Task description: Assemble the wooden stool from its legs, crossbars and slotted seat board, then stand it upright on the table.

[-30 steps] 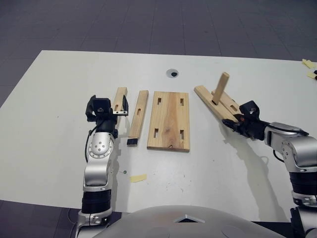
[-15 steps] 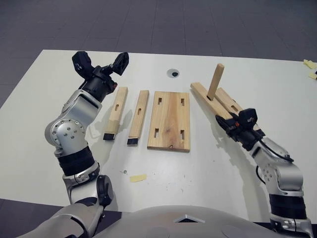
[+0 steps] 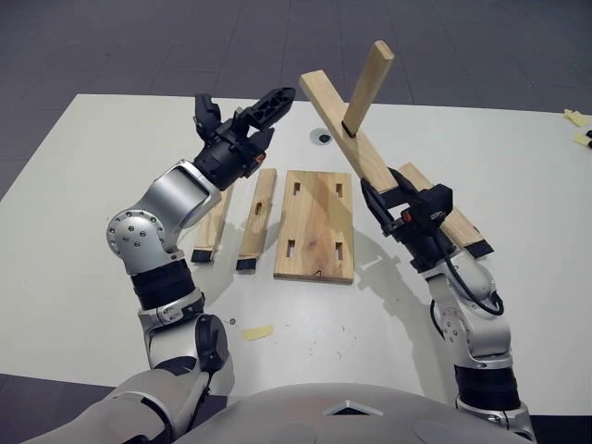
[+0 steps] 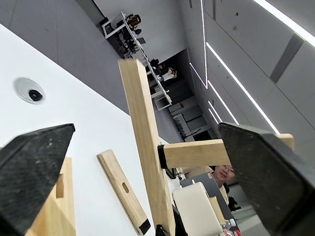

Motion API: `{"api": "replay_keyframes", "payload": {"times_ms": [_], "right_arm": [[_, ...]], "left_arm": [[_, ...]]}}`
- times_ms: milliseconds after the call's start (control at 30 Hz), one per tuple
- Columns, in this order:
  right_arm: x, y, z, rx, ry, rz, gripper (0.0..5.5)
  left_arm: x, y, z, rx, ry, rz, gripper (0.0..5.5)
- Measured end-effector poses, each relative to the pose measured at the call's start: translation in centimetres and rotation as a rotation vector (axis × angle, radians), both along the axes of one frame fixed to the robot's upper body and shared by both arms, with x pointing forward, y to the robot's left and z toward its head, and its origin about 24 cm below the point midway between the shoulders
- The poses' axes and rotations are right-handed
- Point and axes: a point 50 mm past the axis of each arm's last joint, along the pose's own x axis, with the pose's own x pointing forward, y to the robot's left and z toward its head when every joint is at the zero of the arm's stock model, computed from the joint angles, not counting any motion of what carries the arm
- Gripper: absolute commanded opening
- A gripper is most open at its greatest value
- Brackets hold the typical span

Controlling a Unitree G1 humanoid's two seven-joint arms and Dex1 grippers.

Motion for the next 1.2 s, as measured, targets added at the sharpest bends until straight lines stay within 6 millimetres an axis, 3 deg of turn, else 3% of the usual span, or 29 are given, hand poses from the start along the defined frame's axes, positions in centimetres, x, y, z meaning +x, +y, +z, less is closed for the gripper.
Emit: {"api": "replay_keyframes", "payload": {"times_ms": [133,333,733,967,1200], "right_arm": [[-0.2,1.8,-0.4,0.003,-0.021,0.063,2.06],[-0.9,3.2,-0.9,0.023,-0.02,0.145,2.06],[-1.3,2.8,-1.6,0.022,-0.014,0.16,2.06],[-1.2,2.5,-1.7,0.026,-0.022,0.144,2.06],[-1.2,2.3,-1.6,0.04,-0.021,0.146,2.05]], "left_arm": [[-0.1,-0.9,-0.2,-0.012,0.039,-0.043,5.4],[0.3,-1.1,-0.1,-0.025,0.054,-0.018,4.41],[0.9,-0.4,-0.5,0.015,0.049,0.021,2.38],[1.8,-0.3,0.5,0.003,0.007,0.027,1.21],[1.8,-0.7,0.8,-0.015,-0.004,0.025,1.09]]}}
